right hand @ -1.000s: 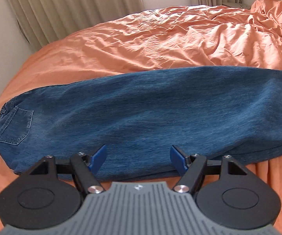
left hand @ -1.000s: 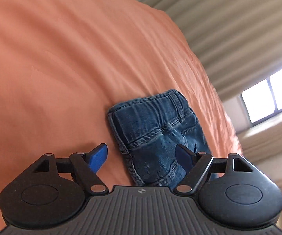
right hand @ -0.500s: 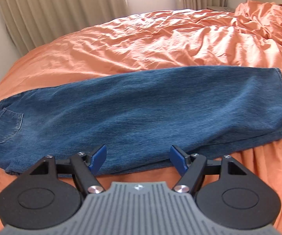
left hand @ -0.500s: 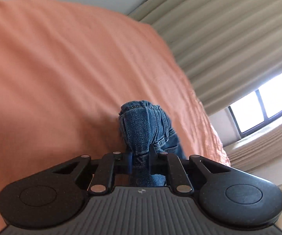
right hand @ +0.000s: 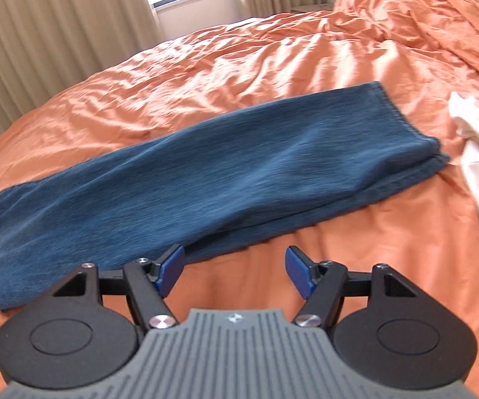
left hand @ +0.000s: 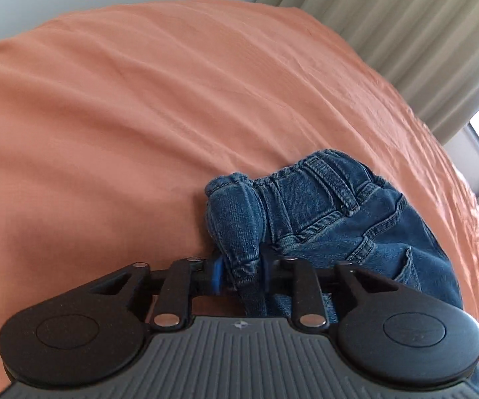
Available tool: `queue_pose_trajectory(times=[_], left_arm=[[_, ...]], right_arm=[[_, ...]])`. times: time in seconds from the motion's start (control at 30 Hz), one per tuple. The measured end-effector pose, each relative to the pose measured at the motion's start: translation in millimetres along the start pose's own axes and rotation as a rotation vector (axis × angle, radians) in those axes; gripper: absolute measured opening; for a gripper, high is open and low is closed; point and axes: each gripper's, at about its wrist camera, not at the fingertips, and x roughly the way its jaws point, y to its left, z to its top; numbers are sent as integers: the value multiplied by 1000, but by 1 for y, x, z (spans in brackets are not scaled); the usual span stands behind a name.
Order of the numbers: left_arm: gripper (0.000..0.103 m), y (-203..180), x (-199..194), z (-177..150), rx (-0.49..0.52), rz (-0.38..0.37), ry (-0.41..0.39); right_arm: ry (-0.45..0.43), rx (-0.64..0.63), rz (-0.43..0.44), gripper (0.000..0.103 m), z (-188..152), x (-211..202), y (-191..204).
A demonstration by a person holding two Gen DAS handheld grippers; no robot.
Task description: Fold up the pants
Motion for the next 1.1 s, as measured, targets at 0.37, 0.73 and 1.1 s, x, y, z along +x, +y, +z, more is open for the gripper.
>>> queue_pose_trajectory(times=[0.37, 0.73, 1.1], left_arm=[[65, -57, -101, -32, 195, -131, -15], [52, -109, -87, -127, 262, -144, 84], [49, -119, -84, -139, 239, -72, 75]], right_arm=[[-92, 406, 50, 54, 56, -14, -160], [-34, 702, 133, 41, 83, 83, -255], [-182, 560, 240, 4, 111, 56, -266]])
